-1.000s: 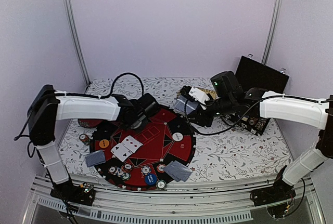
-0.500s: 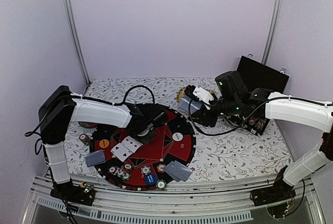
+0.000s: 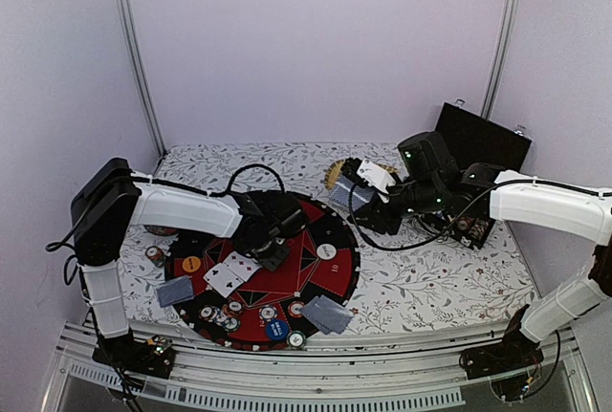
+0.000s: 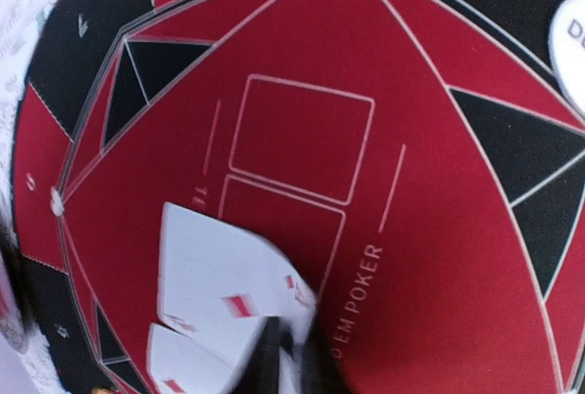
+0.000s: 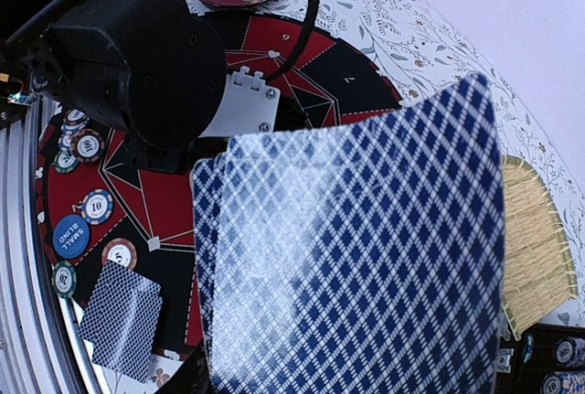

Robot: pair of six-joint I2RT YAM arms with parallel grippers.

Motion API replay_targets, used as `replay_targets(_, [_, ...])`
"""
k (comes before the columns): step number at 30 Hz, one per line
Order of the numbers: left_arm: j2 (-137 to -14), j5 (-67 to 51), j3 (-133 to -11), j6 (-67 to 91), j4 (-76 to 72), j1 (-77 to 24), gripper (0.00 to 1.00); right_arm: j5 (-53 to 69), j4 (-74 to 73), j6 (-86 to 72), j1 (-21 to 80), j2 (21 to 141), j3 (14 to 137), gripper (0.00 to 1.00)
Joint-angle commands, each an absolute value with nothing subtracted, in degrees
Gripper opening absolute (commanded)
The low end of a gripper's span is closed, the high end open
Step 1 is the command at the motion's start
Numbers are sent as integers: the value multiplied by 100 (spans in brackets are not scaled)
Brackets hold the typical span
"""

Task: Distribute texas hold em gaming equipment
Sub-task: Place the poker card in the community card area.

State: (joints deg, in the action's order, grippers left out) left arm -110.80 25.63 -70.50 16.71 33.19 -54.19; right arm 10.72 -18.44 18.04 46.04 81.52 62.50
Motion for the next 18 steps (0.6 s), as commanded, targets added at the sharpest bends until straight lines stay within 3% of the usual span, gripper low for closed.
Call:
replay_targets(1, [-11075,2252,-6994,1734,3296,-5501,24,1013,-1776,1839,4576,7974,6178,44])
replay_targets(5, [-10806,1992,-7082,1806,3382,-5494,41,1007,-1784,1846,4565,7946,6178,44])
replay_targets(13, [-9814,1162,-7037,1632,3519,-5493,49,1074,-1785,1863,4562,7985,6203,44])
replay_targets(18, [-8740,875,-6959,1639,3126,-5334,69,1162,-1810,1880,4563,8066,6259,44])
